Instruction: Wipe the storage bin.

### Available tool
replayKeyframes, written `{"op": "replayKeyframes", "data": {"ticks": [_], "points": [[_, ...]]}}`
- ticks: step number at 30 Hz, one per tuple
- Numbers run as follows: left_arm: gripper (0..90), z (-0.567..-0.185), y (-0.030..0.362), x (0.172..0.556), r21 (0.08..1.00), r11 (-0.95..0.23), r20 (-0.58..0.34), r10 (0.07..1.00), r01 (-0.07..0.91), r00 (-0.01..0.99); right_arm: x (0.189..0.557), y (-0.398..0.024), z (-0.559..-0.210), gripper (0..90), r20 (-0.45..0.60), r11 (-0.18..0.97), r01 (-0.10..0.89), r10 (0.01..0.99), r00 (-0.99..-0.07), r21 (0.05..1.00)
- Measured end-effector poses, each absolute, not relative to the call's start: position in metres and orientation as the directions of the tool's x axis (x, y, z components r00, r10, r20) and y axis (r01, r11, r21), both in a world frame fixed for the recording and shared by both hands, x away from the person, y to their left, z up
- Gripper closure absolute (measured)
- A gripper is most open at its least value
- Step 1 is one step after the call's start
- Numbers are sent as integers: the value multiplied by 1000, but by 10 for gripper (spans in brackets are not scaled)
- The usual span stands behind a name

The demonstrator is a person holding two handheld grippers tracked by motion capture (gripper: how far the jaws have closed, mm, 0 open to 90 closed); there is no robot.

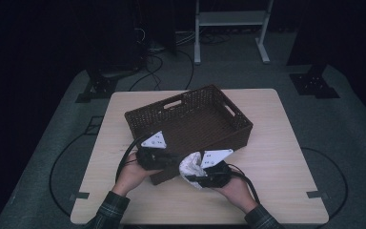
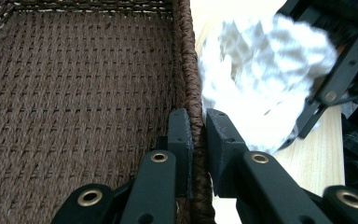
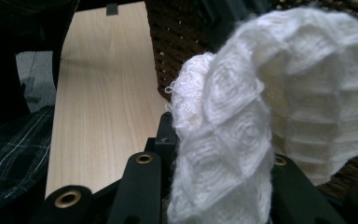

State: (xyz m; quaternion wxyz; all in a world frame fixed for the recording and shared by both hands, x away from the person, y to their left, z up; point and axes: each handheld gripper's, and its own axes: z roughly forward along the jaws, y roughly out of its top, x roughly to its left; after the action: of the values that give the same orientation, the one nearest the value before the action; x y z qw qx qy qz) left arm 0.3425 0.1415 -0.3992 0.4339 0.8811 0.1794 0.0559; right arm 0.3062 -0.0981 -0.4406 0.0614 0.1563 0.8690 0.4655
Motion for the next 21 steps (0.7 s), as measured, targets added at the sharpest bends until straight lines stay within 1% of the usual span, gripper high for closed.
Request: {"op": "replayKeyframes", "data": {"ticks": [21], "points": [[796, -399, 141, 342, 785, -559, -57, 366, 269, 929, 315, -73, -480, 698, 104, 609, 272, 297, -949, 745]]}}
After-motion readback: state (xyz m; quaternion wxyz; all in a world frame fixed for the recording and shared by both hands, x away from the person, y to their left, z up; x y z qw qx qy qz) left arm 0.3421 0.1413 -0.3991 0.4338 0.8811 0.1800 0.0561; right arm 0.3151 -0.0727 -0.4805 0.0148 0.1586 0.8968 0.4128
